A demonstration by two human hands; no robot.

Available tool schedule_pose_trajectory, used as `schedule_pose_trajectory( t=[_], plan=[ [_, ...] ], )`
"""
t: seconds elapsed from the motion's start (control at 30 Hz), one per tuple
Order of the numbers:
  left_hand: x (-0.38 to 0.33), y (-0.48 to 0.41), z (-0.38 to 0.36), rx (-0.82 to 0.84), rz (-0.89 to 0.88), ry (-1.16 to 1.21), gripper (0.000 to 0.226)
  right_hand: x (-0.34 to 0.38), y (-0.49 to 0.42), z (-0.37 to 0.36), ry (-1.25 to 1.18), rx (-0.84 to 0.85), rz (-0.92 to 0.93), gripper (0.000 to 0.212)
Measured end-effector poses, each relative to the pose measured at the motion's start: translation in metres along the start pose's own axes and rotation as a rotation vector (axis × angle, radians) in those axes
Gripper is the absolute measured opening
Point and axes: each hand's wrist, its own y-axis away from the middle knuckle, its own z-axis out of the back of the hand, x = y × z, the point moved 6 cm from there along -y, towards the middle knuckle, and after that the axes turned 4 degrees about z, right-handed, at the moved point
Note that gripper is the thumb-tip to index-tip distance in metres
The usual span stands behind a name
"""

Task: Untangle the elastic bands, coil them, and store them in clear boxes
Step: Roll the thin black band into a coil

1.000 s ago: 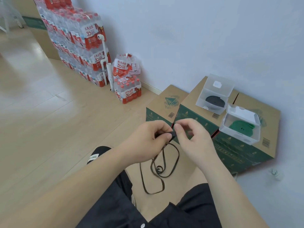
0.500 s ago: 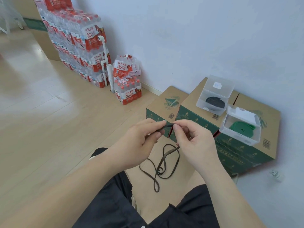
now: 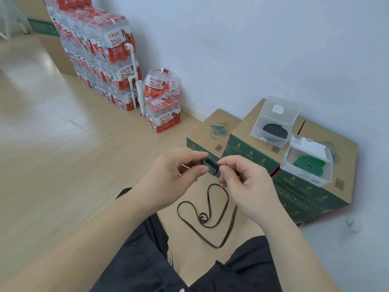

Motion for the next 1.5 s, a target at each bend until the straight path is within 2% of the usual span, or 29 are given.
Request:
schedule_pose_trajectory(
  t=[0.13,0.33,0.63,0.8,1.0,1.17,1.27,1.33,1.5],
  plan=[
    [-0.001,0.001,-0.001,0.001,0.011,0.001,0.023,0.000,0.001,-0.001,0.005,0.021,-0.005,0.024],
    [-0.002,0.003,-0.002,-0.085,-0.014,-0.071,0.016,0.005,0.007,-0.009,-0.104,0.105,-0.045,0.025],
    [-0.013,0.008,0.002,-0.169,-0.191,-0.115,0.006,0.006,0.009,-0.008,-0.230,0.072,-0.043,0.027],
    [-0.022,0.012,-0.001,-0.175,-0.326,-0.146,0.016,0.011,0.005,-0.005,-0.293,0.064,0.005,0.011],
    [-0.028,0.015,0.000,-0.216,-0.391,-0.256,0.031,0.017,0.002,-0.010,-0.272,0.169,0.038,0.021],
    [-0.026,0.014,0.002,-0.301,-0.399,-0.266,0.025,0.021,0.000,-0.017,-0.250,0.079,0.073,0.020],
    [-0.026,0.013,-0.002,-0.199,-0.497,-0.299,0.007,0.019,-0.008,-0.008,-0.246,0.005,0.063,0.024],
    [-0.027,0.012,-0.001,-0.165,-0.538,-0.327,0.010,0.021,-0.013,-0.005,-0.196,0.036,0.078,0.026],
    [-0.036,0.011,0.009,-0.286,-0.589,-0.364,0.036,0.038,-0.015,-0.009,-0.128,0.078,0.152,0.022]
  ],
)
